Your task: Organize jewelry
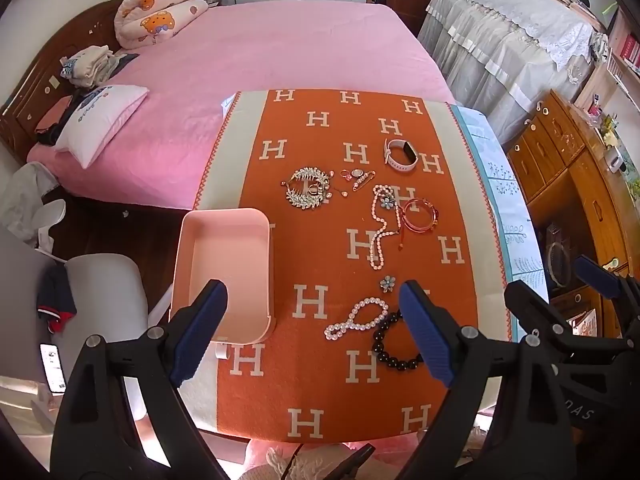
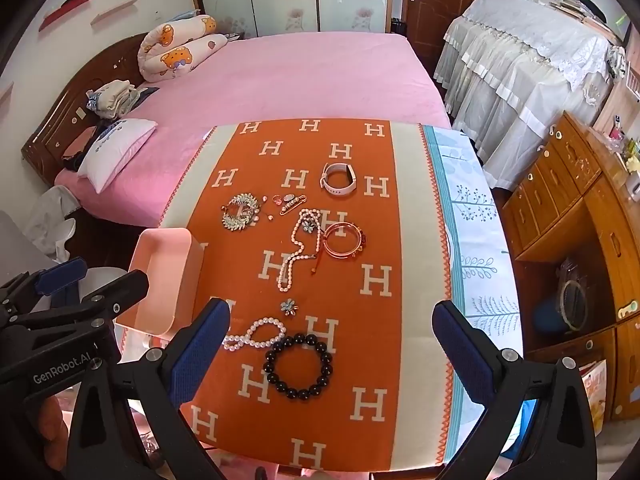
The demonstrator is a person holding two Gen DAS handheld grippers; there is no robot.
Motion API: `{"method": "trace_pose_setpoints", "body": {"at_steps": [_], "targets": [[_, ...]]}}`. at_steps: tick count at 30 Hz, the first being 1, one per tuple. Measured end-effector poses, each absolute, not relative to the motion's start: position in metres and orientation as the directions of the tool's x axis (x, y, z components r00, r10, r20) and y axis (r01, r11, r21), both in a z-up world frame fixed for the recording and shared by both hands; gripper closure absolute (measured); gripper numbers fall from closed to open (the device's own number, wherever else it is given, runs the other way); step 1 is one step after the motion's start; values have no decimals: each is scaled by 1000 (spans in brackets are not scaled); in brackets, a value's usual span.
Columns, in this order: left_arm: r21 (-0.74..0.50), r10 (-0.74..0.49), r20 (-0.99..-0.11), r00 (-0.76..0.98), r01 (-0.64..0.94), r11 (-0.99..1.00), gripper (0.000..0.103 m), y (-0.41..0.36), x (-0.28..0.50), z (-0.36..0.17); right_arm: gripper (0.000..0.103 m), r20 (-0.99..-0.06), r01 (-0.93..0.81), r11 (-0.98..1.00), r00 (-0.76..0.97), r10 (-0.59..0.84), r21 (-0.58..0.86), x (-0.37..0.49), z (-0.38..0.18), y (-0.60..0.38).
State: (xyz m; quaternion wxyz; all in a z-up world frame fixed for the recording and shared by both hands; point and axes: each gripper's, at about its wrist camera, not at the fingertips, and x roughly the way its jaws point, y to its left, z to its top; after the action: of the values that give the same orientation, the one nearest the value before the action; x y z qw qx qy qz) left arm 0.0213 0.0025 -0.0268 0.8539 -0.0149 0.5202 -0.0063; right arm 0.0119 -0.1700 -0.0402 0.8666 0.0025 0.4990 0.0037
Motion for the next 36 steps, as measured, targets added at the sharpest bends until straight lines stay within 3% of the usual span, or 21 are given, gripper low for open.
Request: {"method": "trace_pose_setpoints", "body": {"at_steps": [36], "targets": [[0, 7, -885, 465, -15, 1000, 16, 2, -1, -26, 0, -829, -22, 1000, 560, 6, -8, 0, -17, -171]]}}
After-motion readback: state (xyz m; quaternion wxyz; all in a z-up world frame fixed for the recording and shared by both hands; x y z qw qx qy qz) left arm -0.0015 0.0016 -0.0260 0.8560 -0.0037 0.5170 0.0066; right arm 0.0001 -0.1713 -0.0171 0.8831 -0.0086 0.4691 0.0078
